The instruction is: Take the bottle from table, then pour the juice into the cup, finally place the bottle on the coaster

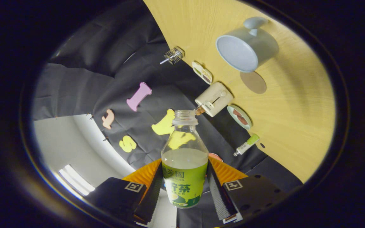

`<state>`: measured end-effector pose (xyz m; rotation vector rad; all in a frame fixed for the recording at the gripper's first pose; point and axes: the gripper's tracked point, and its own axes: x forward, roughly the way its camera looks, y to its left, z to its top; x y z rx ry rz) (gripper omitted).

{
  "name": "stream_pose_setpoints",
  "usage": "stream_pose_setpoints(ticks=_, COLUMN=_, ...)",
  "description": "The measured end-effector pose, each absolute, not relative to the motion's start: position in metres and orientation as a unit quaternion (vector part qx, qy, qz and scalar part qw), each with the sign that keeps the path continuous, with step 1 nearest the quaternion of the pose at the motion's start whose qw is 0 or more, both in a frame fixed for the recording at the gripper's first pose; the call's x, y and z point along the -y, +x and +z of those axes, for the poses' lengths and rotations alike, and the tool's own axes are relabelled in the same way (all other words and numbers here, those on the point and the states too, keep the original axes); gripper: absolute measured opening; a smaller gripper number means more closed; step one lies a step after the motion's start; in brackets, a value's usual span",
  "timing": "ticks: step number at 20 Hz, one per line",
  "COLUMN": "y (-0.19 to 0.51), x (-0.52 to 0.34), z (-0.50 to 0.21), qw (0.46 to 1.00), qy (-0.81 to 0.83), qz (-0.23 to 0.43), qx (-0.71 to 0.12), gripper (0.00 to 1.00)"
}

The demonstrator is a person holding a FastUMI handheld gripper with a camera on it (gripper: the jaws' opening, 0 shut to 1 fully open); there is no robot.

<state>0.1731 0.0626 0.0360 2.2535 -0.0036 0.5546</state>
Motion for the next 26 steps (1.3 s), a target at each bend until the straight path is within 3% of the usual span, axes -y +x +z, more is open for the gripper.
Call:
stream_pose_setpoints(ticks=19, y=0.177, x=-0.041, z=0.044, qw=0.352, qy=0.907, qz=0.230, qx=0.026, gripper=0.77)
stream_pose_setpoints(ticks=23, y=0.174, x=-0.046, z=0.048, qw=0.375, qy=0.898, qz=0.228, qx=0.026, gripper=0.77)
stream_pose_setpoints(ticks=26, y=0.176, x=-0.058, z=0.055, qw=0.435, qy=0.869, qz=0.234, qx=0.015, gripper=0.77)
